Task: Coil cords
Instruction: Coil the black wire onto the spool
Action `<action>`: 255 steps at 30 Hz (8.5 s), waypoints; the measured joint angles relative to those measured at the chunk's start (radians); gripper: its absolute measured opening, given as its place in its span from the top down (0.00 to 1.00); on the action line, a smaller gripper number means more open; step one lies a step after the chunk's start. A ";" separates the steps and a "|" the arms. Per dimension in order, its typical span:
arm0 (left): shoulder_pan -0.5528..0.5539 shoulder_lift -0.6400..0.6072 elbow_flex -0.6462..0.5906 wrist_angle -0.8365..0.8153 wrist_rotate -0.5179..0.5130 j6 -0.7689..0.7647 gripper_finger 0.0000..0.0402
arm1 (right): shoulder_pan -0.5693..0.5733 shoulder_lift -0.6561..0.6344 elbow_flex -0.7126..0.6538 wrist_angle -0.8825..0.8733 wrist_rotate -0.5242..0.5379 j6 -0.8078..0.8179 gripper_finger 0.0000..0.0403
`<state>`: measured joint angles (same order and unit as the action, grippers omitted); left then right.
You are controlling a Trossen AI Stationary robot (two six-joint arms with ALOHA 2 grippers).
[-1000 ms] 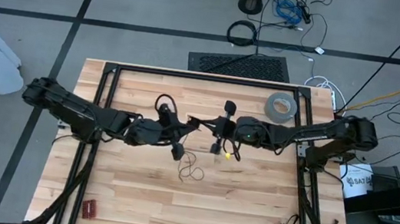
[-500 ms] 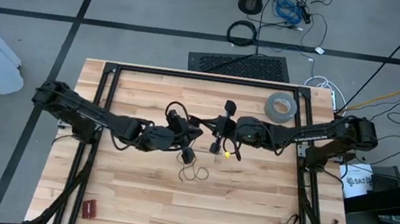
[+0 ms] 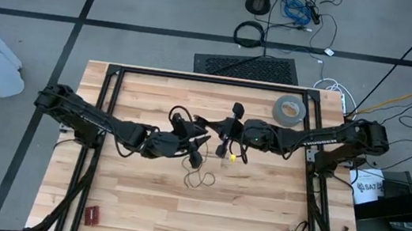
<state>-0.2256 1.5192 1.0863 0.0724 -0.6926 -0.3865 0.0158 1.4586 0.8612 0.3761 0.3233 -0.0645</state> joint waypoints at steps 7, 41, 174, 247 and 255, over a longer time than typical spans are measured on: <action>-0.027 0.000 0.000 0.006 -0.020 0.008 0.75 | -0.011 -0.002 0.000 0.016 -0.009 -0.006 1.00; -0.345 0.226 -0.040 0.208 -0.202 -0.090 0.75 | -0.014 -0.285 0.000 -0.195 -0.165 0.035 1.00; 0.017 0.211 -0.002 0.063 -0.135 0.362 1.00 | 0.000 -0.496 0.000 -0.414 -0.408 0.133 1.00; -0.034 -0.013 -0.002 0.185 0.287 0.452 0.69 | 0.021 -0.379 0.000 -0.480 -0.381 0.131 1.00; -0.033 0.010 -0.002 0.214 0.297 0.455 0.73 | 0.027 -0.379 0.000 -0.468 -0.381 0.128 1.00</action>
<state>-0.2591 1.5288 1.0847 0.2867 -0.3954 0.0685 0.0433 1.0797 0.8608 -0.0920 -0.0578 0.0631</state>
